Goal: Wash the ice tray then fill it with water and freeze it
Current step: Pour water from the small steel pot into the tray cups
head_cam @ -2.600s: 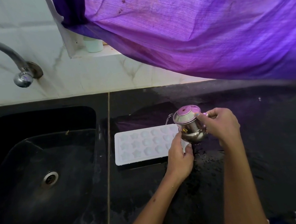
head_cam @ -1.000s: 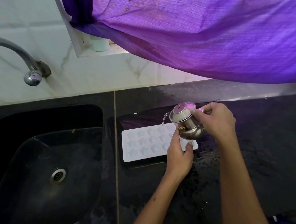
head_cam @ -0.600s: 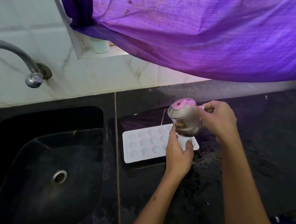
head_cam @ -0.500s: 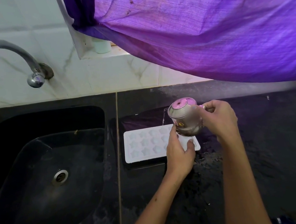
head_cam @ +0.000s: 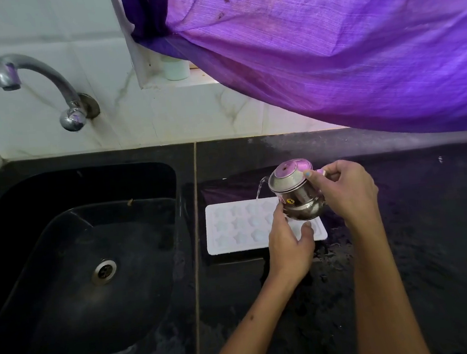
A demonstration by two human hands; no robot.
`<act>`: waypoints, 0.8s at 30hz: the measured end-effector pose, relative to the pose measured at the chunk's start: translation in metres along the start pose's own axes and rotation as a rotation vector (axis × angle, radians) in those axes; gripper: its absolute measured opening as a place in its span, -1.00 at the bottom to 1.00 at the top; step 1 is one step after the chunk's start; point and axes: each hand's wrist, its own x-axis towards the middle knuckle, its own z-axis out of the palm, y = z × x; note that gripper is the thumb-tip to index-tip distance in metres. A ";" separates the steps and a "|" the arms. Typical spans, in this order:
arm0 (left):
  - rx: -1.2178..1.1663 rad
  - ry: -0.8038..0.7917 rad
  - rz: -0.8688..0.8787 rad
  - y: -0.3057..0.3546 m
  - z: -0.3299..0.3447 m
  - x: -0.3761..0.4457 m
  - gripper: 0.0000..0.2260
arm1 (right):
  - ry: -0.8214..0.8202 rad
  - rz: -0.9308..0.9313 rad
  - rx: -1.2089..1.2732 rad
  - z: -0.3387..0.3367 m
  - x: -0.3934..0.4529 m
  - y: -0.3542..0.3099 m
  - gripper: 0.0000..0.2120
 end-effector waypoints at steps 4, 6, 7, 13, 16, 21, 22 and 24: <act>-0.002 0.001 -0.012 -0.001 0.000 0.001 -0.50 | -0.009 -0.007 -0.002 0.001 0.000 0.001 -0.73; -0.006 0.003 -0.014 -0.001 -0.001 0.001 -0.52 | -0.010 -0.014 -0.008 0.001 0.000 0.000 -0.73; -0.006 0.005 -0.016 -0.001 -0.001 0.001 -0.52 | -0.009 -0.016 -0.008 0.002 0.000 0.000 -0.72; -0.008 0.006 -0.019 0.000 -0.001 0.001 -0.52 | -0.006 -0.021 -0.020 0.002 -0.001 -0.002 -0.75; -0.007 0.004 -0.021 -0.001 -0.002 0.001 -0.52 | -0.003 -0.024 -0.023 0.003 -0.002 -0.003 -0.75; -0.001 0.003 -0.018 0.000 -0.003 -0.001 -0.52 | 0.001 -0.037 -0.040 0.003 -0.004 -0.003 -0.76; 0.000 0.003 -0.017 0.001 -0.003 -0.001 -0.52 | 0.000 -0.039 -0.040 0.003 -0.004 -0.003 -0.76; 0.002 0.002 -0.016 0.001 -0.004 -0.001 -0.52 | 0.001 -0.040 -0.033 0.003 -0.004 -0.003 -0.76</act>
